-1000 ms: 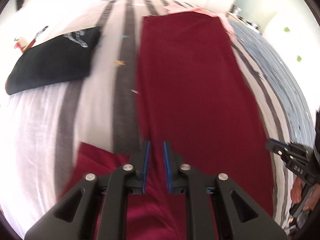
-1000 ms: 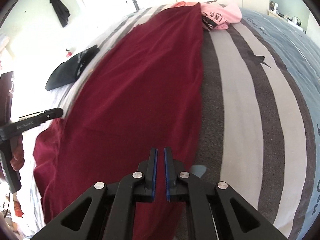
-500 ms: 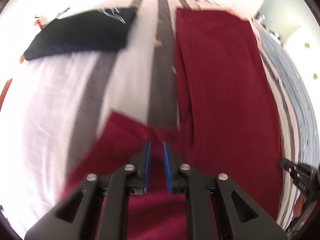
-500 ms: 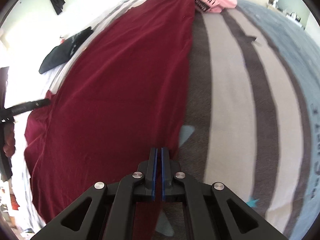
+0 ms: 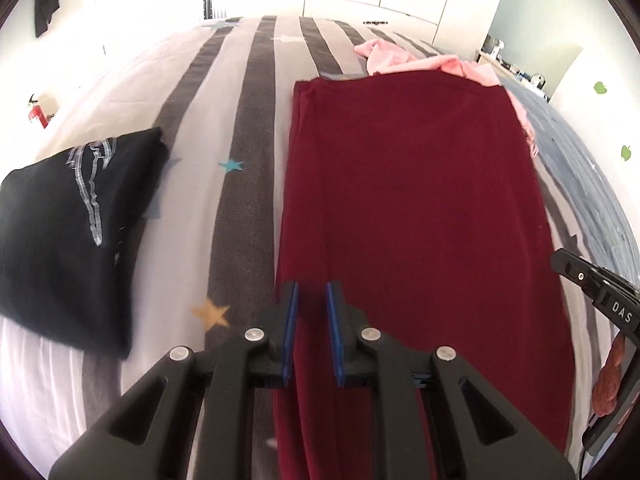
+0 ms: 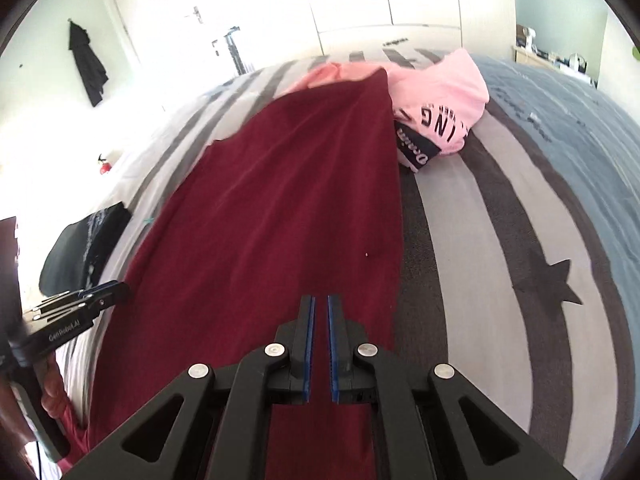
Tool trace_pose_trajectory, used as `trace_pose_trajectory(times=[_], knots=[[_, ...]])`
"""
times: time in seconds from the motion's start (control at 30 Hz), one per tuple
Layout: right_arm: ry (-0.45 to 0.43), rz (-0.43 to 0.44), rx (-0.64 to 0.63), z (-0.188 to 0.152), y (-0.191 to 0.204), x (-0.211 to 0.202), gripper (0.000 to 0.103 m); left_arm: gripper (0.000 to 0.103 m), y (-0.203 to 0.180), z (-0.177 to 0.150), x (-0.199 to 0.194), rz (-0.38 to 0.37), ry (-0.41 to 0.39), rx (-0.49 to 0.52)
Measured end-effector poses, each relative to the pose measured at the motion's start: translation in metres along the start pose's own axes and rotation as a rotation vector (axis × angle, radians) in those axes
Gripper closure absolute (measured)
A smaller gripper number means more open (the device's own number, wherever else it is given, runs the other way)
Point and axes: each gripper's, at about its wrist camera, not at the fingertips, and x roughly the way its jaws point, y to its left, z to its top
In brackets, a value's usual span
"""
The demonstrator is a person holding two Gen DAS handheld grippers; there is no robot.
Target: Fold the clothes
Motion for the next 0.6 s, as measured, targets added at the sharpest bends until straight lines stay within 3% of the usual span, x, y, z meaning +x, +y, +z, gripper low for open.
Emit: trace_pose_trajectory(times=[0.1,0.27,0.37,0.6], knots=[[0.027,-0.038,-0.006,0.001,-0.011,0.018,0.097,0.090,0.010,0.001,0.010,-0.002,0.015,-0.007],[0.015,-0.048,0.040,-0.005,-0.034,0.014,0.102,0.087,0.018,0.010,0.005,-0.003,0.005,-0.032],[-0.004,-0.057,0.055,-0.002,-0.042,0.008,0.096,0.087,0.012,0.021,-0.003,0.007,-0.037,-0.026],[-0.034,-0.026,-0.021,0.029,-0.026,0.015,0.096,0.087,0.002,0.049,0.020,0.003,-0.014,0.001]])
